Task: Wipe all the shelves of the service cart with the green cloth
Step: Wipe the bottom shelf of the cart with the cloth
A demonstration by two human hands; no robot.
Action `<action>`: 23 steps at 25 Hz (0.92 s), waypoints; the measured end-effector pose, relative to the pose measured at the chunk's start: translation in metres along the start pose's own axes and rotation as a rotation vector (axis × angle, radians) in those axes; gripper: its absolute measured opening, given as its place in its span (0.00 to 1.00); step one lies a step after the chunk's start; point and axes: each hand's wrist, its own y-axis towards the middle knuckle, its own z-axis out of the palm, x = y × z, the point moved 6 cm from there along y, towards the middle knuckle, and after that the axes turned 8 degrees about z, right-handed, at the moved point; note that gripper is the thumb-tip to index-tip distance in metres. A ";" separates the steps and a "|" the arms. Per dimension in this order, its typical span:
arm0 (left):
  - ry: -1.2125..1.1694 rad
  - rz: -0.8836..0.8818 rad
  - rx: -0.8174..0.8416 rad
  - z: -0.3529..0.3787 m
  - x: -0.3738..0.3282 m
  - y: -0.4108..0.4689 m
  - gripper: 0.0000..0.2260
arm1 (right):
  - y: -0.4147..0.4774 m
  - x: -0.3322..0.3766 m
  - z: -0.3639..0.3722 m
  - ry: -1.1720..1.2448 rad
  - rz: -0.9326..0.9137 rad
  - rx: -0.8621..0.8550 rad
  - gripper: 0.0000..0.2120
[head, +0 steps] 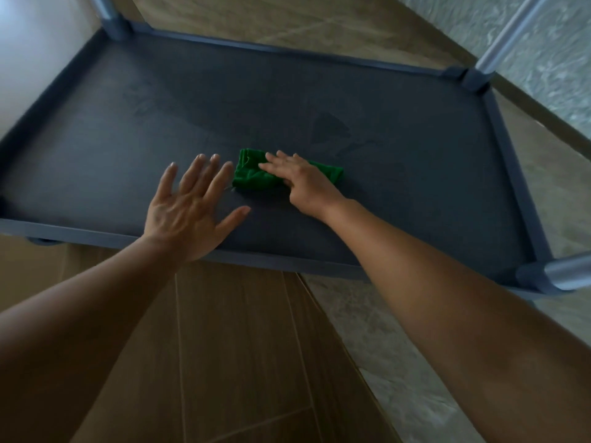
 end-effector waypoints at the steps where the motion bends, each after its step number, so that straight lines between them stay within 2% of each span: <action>1: 0.050 0.015 0.013 -0.003 -0.002 0.001 0.35 | -0.006 -0.003 -0.003 -0.003 -0.015 0.005 0.36; 6: 0.166 0.089 0.038 -0.015 -0.022 0.003 0.33 | -0.031 -0.017 -0.011 -0.015 -0.040 0.023 0.36; 13: 0.020 0.309 0.113 -0.015 -0.073 0.022 0.35 | -0.043 -0.018 -0.014 -0.004 -0.014 0.000 0.33; 18: -0.139 0.316 0.084 -0.012 -0.095 0.030 0.35 | -0.049 -0.020 -0.017 0.004 0.003 -0.008 0.29; 23: -0.362 0.280 0.035 -0.008 -0.087 0.032 0.34 | -0.079 -0.038 -0.023 0.058 0.076 -0.014 0.32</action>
